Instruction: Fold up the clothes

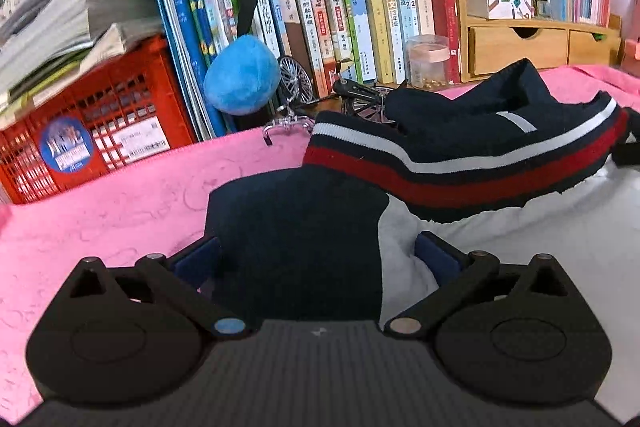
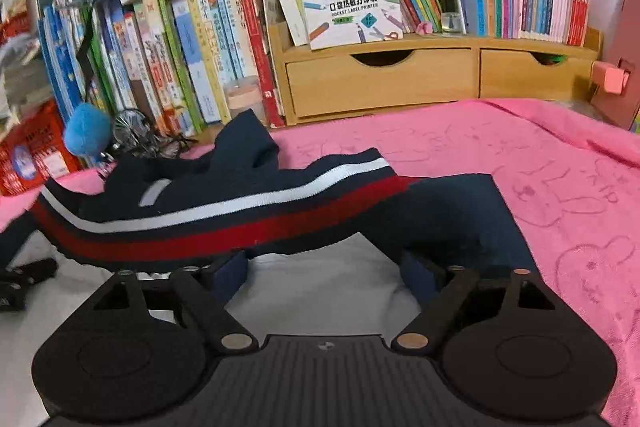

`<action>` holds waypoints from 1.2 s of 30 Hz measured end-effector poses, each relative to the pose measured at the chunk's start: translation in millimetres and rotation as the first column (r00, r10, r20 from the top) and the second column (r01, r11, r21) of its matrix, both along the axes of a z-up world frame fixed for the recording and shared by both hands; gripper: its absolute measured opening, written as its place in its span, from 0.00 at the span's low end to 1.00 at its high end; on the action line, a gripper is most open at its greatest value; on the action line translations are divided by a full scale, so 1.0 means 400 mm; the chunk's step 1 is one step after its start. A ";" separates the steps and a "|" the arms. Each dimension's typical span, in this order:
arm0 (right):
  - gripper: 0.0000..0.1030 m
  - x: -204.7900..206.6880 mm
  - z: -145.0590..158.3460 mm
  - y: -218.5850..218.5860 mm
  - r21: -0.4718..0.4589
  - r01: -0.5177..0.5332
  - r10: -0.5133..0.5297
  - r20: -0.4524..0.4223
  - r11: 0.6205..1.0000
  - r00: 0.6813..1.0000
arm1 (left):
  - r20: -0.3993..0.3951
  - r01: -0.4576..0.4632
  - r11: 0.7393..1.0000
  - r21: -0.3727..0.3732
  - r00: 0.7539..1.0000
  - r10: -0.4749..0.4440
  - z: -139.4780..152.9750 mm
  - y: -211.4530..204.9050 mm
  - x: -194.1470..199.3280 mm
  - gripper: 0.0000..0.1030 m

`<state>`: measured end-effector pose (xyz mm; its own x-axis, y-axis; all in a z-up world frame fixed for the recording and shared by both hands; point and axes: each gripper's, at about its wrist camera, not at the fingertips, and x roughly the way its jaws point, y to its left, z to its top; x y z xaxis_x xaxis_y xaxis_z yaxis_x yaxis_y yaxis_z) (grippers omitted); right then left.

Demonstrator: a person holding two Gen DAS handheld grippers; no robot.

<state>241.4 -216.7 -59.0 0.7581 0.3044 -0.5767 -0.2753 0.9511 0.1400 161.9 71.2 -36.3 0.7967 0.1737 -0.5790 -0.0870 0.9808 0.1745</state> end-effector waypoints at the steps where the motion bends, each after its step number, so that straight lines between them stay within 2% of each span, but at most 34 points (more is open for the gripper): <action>1: 0.89 0.000 0.000 0.008 -0.026 0.012 -0.012 0.006 1.000 1.000 | -0.002 0.000 1.000 -0.008 1.000 0.000 0.001 0.002 0.001 1.00; 3: 1.00 0.000 0.008 0.026 -0.118 0.054 -0.048 0.054 0.991 0.997 | 0.003 -0.001 1.000 0.011 1.000 0.001 0.000 -0.005 -0.001 1.00; 5: 1.00 -0.008 0.012 0.031 -0.227 0.094 -0.065 0.130 0.969 0.989 | 0.004 -0.001 1.000 0.019 1.000 0.001 0.000 -0.007 -0.001 1.00; 8: 1.00 0.021 0.012 -0.014 -0.282 0.140 -0.107 0.129 0.949 0.986 | 0.003 -0.001 1.000 0.017 1.000 0.001 0.000 -0.006 -0.001 1.00; 11: 0.99 0.033 0.033 -0.063 -0.281 0.296 -0.274 0.115 0.913 0.955 | 0.002 -0.004 1.000 0.027 1.000 0.004 0.000 -0.010 0.000 1.00; 13: 0.99 -0.014 0.058 -0.051 -0.258 0.265 -0.227 0.168 0.929 0.959 | 0.002 -0.004 0.999 0.033 1.000 0.004 0.000 -0.011 0.000 1.00; 16: 0.99 -0.097 0.077 0.019 -0.196 0.100 -0.062 0.190 0.976 0.980 | 0.001 -0.005 1.000 0.025 1.000 0.005 0.000 -0.008 0.000 1.00; 19: 0.99 -0.166 0.062 0.134 -0.223 -0.051 0.092 0.177 0.973 0.980 | 0.002 -0.006 0.999 0.031 1.000 0.006 -0.001 -0.011 0.000 1.00; 27: 1.00 -0.234 0.045 0.168 -0.237 -0.049 0.073 0.095 0.970 0.993 | 0.001 -0.010 0.999 0.045 1.000 0.010 -0.004 -0.017 0.002 1.00; 32: 1.00 -0.296 0.022 0.167 -0.263 -0.031 0.050 0.065 0.964 0.997 | 0.023 -0.016 0.996 0.086 1.000 0.014 0.001 -0.033 -0.006 1.00; 35: 1.00 -0.346 -0.002 0.147 -0.287 -0.007 0.026 0.064 0.958 0.998 | 0.054 -0.038 0.994 0.102 0.998 0.033 0.039 -0.071 -0.049 0.99; 36: 1.00 -0.351 -0.008 0.138 -0.256 0.002 0.014 0.061 0.967 0.998 | 0.064 -0.042 0.994 0.101 0.997 0.035 0.056 -0.085 -0.067 0.99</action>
<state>101.1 -161.3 -62.2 0.7933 0.1575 -0.5881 -0.2817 0.9513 -0.1254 135.1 37.1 -13.8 0.8223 0.2607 -0.5059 -0.1381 0.9537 0.2671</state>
